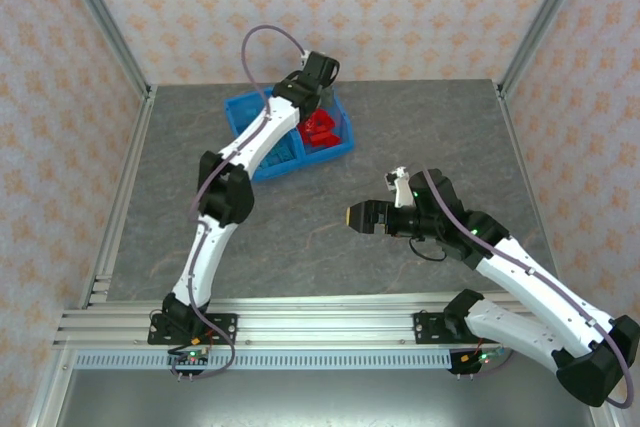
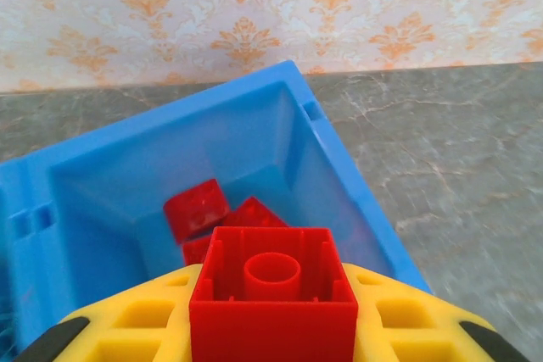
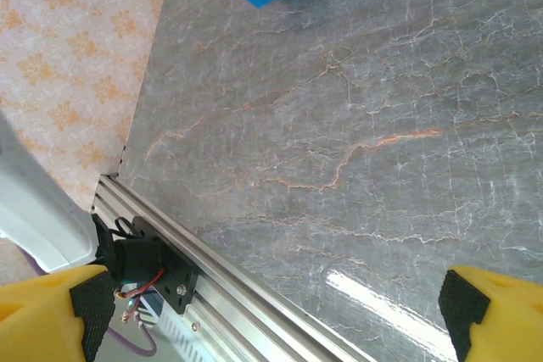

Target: Sort the legos into containers by color

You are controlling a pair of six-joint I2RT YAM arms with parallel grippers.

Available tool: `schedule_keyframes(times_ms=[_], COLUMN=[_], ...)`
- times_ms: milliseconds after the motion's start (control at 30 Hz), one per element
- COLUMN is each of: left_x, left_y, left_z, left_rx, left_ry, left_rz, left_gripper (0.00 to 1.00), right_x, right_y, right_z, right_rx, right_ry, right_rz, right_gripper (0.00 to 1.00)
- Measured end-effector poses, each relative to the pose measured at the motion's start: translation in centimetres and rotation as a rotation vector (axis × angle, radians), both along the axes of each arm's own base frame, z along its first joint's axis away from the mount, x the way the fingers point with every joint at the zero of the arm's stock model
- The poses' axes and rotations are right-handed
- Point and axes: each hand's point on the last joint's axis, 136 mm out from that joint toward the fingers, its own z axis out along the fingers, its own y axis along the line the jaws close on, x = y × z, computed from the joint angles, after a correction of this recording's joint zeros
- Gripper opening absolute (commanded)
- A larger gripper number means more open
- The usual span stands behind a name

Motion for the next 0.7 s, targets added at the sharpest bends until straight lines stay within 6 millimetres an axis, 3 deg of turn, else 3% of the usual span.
schedule_keyframes(times_ms=[100,233,333,533,633,700], left_x=[1.8,3.1,3.8,4.9,4.4,3.6], left_y=[-0.5,-0.7,-0.3,0.0,-0.5,-0.7], left_z=[-2.6,-5.3,-6.1,-3.5,-1.8,0.0], left_rx=[0.004,-0.002,-0.005,-0.049,-0.075,-0.094], left_ry=[-0.001,0.003,0.001,-0.058,-0.065,-0.065], left_rz=[0.001,0.000,-0.010,-0.026,-0.052,-0.065], left_gripper=[0.16,0.31,0.39,0.48,0.61,0.62], right_x=[0.0,-0.1,-0.2,-0.1,0.1,0.2], right_y=[-0.1,-0.3,-0.4,-0.7,-1.0,-1.3], right_z=[-0.2,-0.5,-1.0,-1.6,-1.5,-1.3], right_rx=[-0.009,-0.019,-0.026,-0.044,-0.052,-0.055], right_ry=[0.004,0.009,0.017,0.024,0.009,-0.004], right_rz=[-0.003,-0.007,-0.007,-0.019,-0.040,-0.053], right_gripper=[0.99,0.99,0.99,0.99,0.99,0.99])
